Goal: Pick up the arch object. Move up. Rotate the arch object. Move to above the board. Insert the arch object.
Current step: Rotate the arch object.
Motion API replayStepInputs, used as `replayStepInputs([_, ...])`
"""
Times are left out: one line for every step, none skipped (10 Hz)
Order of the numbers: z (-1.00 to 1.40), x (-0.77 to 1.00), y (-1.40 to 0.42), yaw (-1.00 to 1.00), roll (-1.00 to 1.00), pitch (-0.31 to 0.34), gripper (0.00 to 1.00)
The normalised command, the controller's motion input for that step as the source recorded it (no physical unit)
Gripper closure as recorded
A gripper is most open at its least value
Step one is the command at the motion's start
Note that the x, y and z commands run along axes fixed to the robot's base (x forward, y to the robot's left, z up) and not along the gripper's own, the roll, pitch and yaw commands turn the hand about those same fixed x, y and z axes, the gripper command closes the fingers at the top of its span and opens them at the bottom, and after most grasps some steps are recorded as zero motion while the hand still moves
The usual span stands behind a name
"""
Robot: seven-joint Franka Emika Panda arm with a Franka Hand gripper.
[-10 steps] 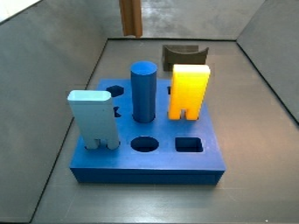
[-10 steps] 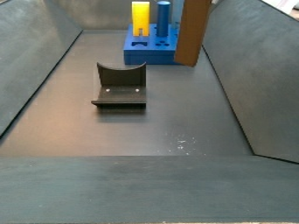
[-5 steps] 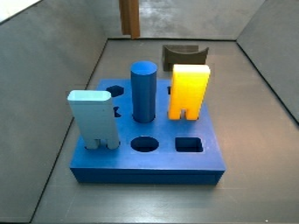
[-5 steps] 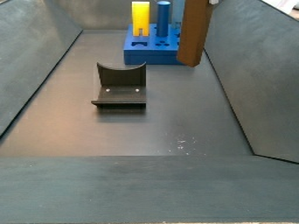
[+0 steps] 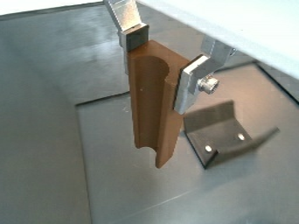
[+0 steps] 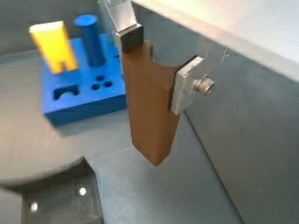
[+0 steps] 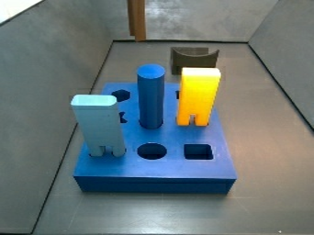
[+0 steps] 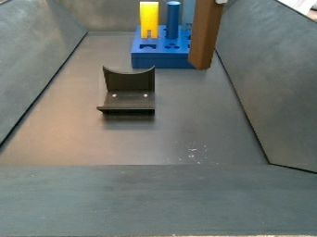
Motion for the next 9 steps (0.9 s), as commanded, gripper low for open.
replayStepInputs([-0.02, 0.07, -0.01, -1.0, 0.0, 0.02, 1.0])
replayStepInputs([-0.02, 0.07, 0.0, -1.0, 0.0, 0.022, 1.0])
replayStepInputs([-0.02, 0.06, 0.01, -1.0, 0.0, 0.023, 1.0])
replayStepInputs([-0.02, 0.06, 0.01, -1.0, 0.0, 0.024, 1.0])
replayStepInputs([-0.02, 0.06, 0.01, -1.0, 0.0, 0.026, 1.0])
replayStepInputs([-0.02, 0.06, 0.01, -1.0, 0.0, 0.028, 1.0])
replayStepInputs([-0.02, 0.06, 0.01, -1.0, 0.0, 0.03, 1.0])
replayStepInputs([-0.02, 0.05, 0.01, -1.0, 0.0, 0.033, 1.0])
replayStepInputs([-0.02, 0.05, 0.01, -1.0, 0.0, 0.035, 1.0])
